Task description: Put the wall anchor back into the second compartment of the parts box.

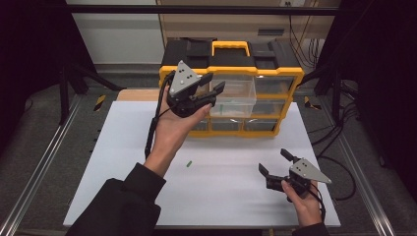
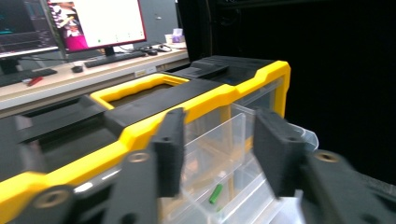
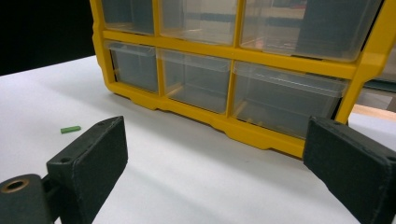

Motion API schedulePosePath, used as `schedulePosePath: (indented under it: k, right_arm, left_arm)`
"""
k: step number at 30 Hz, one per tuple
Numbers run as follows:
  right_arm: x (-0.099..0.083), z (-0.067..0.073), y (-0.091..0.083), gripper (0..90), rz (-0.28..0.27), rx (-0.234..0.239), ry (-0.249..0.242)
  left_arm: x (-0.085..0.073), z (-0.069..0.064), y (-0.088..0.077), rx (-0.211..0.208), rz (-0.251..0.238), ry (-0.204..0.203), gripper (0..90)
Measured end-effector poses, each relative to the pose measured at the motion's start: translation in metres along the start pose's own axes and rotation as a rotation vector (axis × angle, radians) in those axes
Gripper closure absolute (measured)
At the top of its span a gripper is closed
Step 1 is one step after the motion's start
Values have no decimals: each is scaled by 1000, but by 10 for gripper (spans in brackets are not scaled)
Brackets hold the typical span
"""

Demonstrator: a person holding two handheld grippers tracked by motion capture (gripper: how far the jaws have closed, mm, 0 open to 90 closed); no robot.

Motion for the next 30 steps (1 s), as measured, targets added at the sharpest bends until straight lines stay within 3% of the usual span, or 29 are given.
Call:
schedulePosePath:
  k: [4, 10, 14, 17, 30]
  right_arm:
    - [0, 0, 1, 70, -2, 4, -11]
    - [0, 1, 1, 70, 3, 1, 0]
    - [0, 1, 1, 70, 2, 1, -3]
    - [0, 1, 1, 70, 2, -2, -1]
    - [-1, 1, 1, 69, 4, -6, -1]
  left_arm:
    - [-9, 7, -8, 18, 36, 8, 384]
    - [-33, 14, -18, 18, 100, 36, 284]
    - [-53, 12, -21, -13, 135, 57, 228]
    - [-68, 12, -22, -22, 160, 48, 174]
    - [-128, 9, -21, -46, 283, 61, 104]
Point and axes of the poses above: each handheld gripper's, and its own axes: y roughly forward along the jaws, x roughly out of its top, z roughly to its left, the point moved 6 cm from there along y, roughly forward along the jaws, and after that the axes turned 15 degrees about x, right-handed, at the moved point
